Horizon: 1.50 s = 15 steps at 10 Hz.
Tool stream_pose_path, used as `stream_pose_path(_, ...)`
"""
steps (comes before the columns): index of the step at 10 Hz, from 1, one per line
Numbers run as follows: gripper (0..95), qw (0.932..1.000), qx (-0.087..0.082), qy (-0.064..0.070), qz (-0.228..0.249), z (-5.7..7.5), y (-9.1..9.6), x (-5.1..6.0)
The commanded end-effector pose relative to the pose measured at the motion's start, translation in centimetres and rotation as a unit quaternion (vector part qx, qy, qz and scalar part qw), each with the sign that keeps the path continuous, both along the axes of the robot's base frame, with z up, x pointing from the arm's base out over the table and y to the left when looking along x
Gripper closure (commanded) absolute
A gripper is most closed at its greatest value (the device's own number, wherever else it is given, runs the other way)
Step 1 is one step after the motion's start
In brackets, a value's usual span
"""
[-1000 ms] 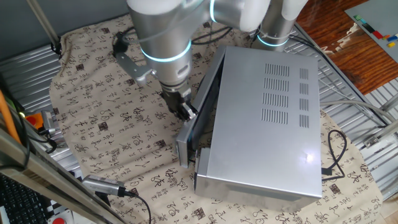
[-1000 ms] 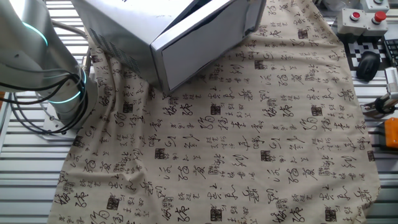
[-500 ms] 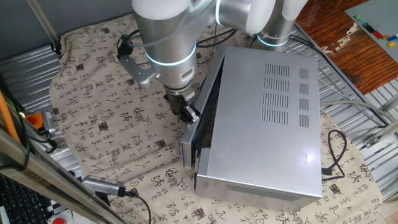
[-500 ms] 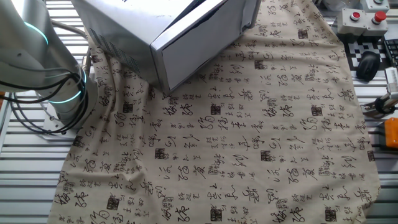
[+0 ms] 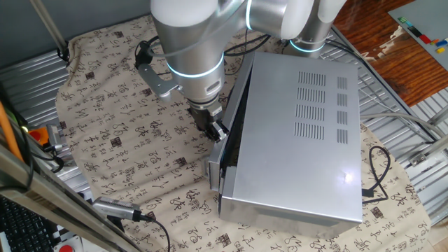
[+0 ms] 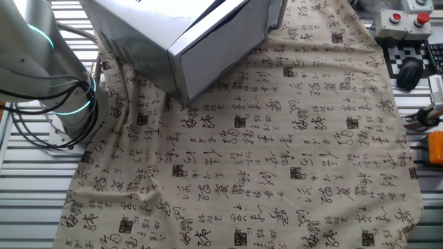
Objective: Close the microwave door
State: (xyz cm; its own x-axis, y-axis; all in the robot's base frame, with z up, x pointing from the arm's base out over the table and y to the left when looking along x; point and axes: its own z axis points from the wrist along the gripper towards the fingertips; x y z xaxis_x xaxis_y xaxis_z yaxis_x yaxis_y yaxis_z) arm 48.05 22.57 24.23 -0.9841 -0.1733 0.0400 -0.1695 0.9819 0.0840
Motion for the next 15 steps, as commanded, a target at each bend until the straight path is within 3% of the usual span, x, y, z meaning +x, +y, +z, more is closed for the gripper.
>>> stream_pose_path(1,95.0,1.0000,-0.005,0.000,0.005,0.0,0.0,-0.1)
stream_pose_path(5,95.0,0.9992,-0.021,0.000,0.035,-0.2,-0.6,-0.5)
stream_pose_path(7,95.0,0.9985,-0.016,-0.001,0.053,-0.2,-0.6,-0.5)
stream_pose_path(8,95.0,0.9964,0.001,-0.005,0.084,-0.2,-0.6,-0.5)
stream_pose_path(9,95.0,0.9933,0.006,-0.008,0.115,-0.2,-0.6,-0.5)
stream_pose_path(15,95.0,0.9933,0.012,-0.008,0.115,0.2,0.9,-0.5)
